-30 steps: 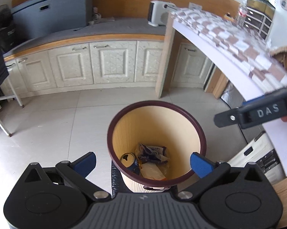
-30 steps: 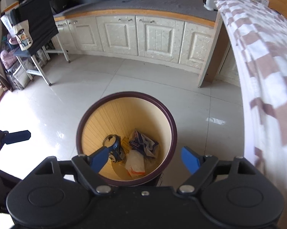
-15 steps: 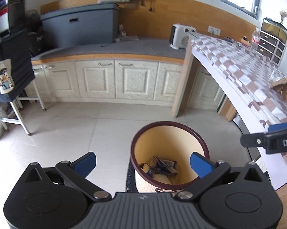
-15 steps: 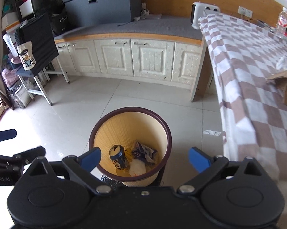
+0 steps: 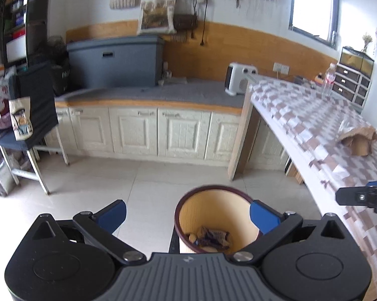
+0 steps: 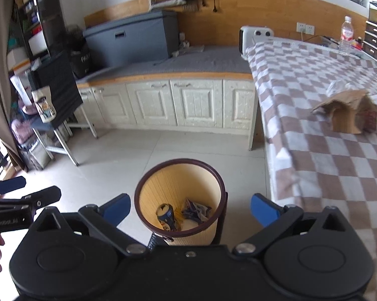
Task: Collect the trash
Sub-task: 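Move both tools back from the wastebasket toward the table, then grasp the blue plastic bag with the right tool while the left tool grasps the cardboard piece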
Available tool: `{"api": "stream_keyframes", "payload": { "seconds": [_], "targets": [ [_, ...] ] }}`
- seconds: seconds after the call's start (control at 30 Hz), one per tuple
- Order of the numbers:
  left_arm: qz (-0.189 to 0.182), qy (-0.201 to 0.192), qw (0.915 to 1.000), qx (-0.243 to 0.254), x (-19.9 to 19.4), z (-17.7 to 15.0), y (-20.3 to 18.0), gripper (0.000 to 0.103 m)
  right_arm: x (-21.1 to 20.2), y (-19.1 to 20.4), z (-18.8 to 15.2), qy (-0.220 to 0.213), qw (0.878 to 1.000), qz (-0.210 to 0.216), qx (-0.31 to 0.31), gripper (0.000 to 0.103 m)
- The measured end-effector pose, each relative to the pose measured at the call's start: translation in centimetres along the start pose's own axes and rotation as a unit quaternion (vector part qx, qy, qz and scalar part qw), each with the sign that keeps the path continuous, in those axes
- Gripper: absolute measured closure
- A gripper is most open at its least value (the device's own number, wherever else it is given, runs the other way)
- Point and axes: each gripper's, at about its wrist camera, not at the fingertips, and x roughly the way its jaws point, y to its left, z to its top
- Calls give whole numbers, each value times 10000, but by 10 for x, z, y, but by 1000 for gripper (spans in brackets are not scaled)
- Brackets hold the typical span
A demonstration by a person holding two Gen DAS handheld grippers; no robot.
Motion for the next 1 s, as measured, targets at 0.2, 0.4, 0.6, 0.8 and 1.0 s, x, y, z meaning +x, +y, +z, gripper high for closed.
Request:
{"api": "stream_keyframes", "payload": {
  "seconds": [0.2,0.4,0.6,0.8,1.0],
  "targets": [
    [-46,-450,9989,131,-28,8,-18,0,-57,-16,-4,-506,9987,77,27,0],
    [-100,-751,9969,191,-34,14,-44,0,-106,-52,-13,-943,9955,-109,47,0],
    [-498,-984,9932,368,-29,14,-82,0,-137,-101,-27,-1240,9911,-474,115,0],
    [-968,-1030,9890,436,-16,17,-124,0,-156,-159,-40,-1452,9845,-946,285,0],
    [-1344,-1146,9818,702,1,15,-165,0,-156,-225,-46,-1571,9755,-1407,631,0]
  ]
}}
